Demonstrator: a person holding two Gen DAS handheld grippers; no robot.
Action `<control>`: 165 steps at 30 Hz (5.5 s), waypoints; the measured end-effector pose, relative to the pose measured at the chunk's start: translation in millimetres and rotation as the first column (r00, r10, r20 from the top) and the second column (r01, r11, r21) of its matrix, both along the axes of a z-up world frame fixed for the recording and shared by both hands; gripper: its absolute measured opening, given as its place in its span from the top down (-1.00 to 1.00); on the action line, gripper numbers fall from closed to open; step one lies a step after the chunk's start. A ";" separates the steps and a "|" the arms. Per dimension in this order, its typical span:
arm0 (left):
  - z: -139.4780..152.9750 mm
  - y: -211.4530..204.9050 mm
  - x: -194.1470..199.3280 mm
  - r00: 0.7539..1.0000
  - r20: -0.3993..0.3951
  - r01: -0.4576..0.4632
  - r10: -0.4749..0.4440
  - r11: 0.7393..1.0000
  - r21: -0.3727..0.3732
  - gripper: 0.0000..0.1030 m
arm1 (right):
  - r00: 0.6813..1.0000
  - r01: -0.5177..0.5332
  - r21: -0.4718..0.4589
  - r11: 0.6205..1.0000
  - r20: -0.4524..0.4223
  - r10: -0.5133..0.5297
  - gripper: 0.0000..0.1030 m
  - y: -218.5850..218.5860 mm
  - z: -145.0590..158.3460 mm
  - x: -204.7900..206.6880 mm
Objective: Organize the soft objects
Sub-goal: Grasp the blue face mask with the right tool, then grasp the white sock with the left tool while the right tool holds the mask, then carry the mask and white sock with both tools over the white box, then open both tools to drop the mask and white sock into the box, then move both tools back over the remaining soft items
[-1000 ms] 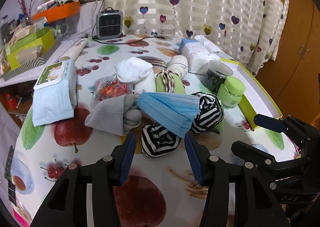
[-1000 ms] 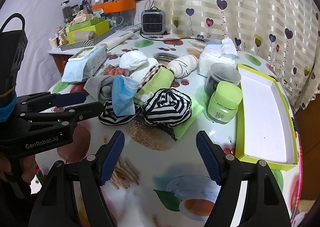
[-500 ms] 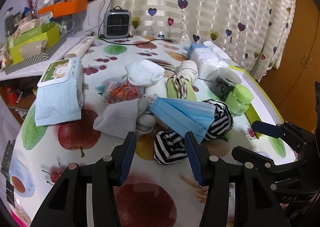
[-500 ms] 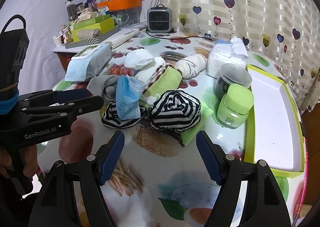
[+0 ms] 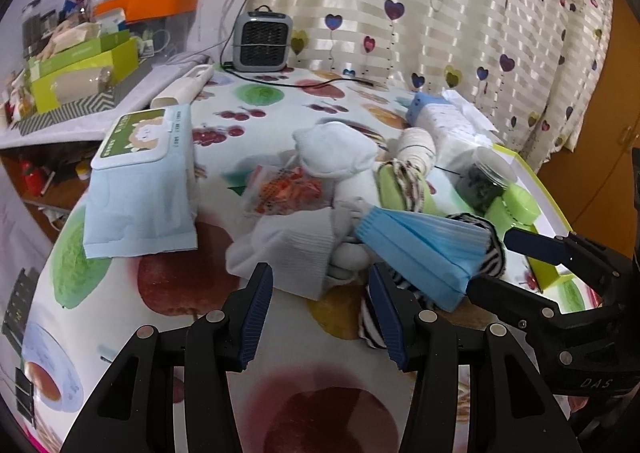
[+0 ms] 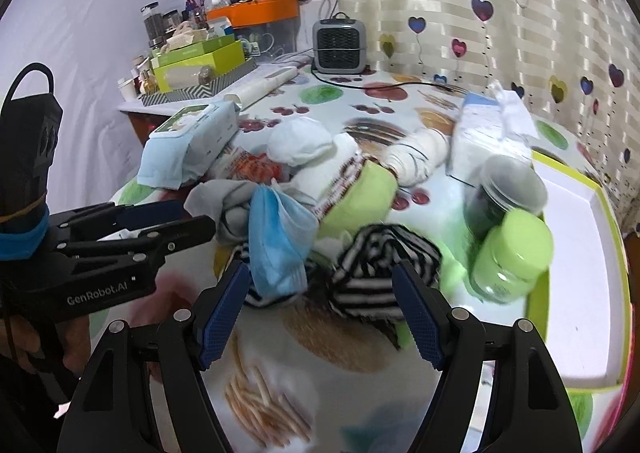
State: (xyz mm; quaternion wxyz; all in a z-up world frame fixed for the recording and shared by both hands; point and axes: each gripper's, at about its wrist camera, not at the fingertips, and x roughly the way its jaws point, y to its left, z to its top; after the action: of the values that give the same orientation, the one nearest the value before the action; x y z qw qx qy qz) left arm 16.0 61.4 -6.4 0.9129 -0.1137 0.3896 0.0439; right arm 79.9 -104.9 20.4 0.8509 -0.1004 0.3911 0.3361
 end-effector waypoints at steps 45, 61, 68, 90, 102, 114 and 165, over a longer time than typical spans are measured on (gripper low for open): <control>-22.1 5.9 44.2 0.997 -0.074 0.030 -0.024 0.996 0.083 -0.29 | 1.000 -0.013 0.070 0.997 0.004 0.013 0.53 -0.4 10.0 4.4; 11.8 0.0 14.5 1.000 0.008 -0.002 0.001 0.993 0.118 0.44 | 0.998 0.007 0.119 0.993 0.055 -0.014 0.53 -18.3 27.6 -10.6; 35.7 -10.6 1.9 0.998 0.068 -0.003 -0.006 0.992 0.128 0.44 | 0.996 0.016 0.144 0.989 0.085 -0.029 0.53 -31.8 38.2 -19.6; 76.3 -86.4 23.0 0.969 0.155 0.173 -0.193 0.976 0.129 0.44 | 0.966 0.198 0.214 0.957 0.124 -0.228 0.53 -111.2 55.6 -13.2; 77.7 -148.4 63.2 0.923 0.158 0.337 -0.351 0.935 0.107 0.44 | 0.911 0.381 0.204 0.902 0.087 -0.404 0.53 -174.9 43.4 14.4; 58.1 -214.9 104.0 0.849 0.106 0.510 -0.518 0.855 0.097 0.43 | 0.856 0.511 0.170 0.843 -0.013 -0.516 0.53 -217.1 9.9 43.4; 60.2 -216.1 68.8 0.833 0.154 0.528 -0.532 0.846 0.069 0.10 | 0.862 0.476 0.128 0.870 0.130 -0.490 0.06 -208.5 42.1 -0.4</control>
State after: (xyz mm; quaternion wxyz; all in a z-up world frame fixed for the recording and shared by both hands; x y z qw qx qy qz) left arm 84.8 -154.7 53.8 0.9199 0.0060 0.3274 -0.2158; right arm 79.5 -313.3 62.5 0.9399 0.0136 0.3192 0.1207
